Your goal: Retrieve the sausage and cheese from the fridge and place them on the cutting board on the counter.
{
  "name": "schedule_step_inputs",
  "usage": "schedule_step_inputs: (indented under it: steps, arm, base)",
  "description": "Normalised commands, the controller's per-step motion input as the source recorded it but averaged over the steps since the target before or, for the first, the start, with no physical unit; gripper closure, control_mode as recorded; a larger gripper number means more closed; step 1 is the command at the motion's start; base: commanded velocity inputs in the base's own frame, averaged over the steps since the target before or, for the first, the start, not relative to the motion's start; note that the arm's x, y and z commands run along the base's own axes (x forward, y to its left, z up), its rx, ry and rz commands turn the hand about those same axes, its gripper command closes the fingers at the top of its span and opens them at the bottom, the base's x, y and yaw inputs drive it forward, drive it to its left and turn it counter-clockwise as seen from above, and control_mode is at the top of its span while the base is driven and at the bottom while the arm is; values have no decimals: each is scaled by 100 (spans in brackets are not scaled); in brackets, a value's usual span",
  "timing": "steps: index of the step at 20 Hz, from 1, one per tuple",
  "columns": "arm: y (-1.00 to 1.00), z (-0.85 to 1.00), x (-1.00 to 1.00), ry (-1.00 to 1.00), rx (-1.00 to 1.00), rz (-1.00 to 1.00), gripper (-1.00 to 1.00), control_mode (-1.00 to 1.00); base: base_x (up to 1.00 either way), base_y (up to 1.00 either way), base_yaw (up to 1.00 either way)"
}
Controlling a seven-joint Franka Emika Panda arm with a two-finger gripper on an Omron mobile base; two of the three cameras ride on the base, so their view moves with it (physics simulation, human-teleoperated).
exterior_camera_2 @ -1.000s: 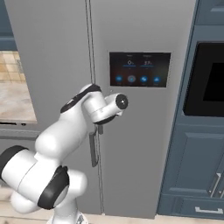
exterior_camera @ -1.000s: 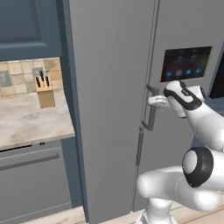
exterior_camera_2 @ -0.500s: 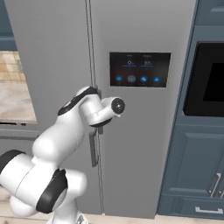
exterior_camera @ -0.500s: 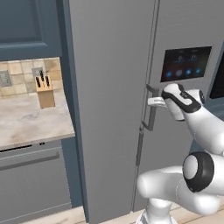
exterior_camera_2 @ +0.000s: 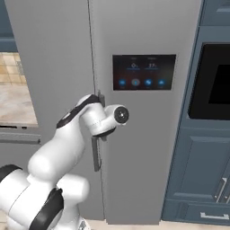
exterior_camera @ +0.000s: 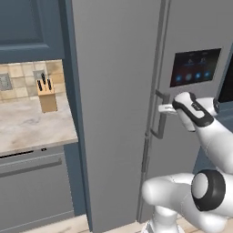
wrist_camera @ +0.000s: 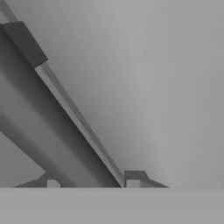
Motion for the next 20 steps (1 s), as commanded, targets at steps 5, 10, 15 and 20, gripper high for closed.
schedule_step_inputs:
  steps: [5,10,15,20]
  arm:
    - [-54,-9,-51,8,0,-14,100,-100]
    - [-60,-12,-47,20,0,-17,100,-100]
    - [-64,-12,-42,23,0,-17,100,-100]
    - [-66,-13,-41,18,0,-19,100,-100]
  base:
    - [0,0,0]
    - [0,0,0]
    - [0,0,0]
    - [0,0,0]
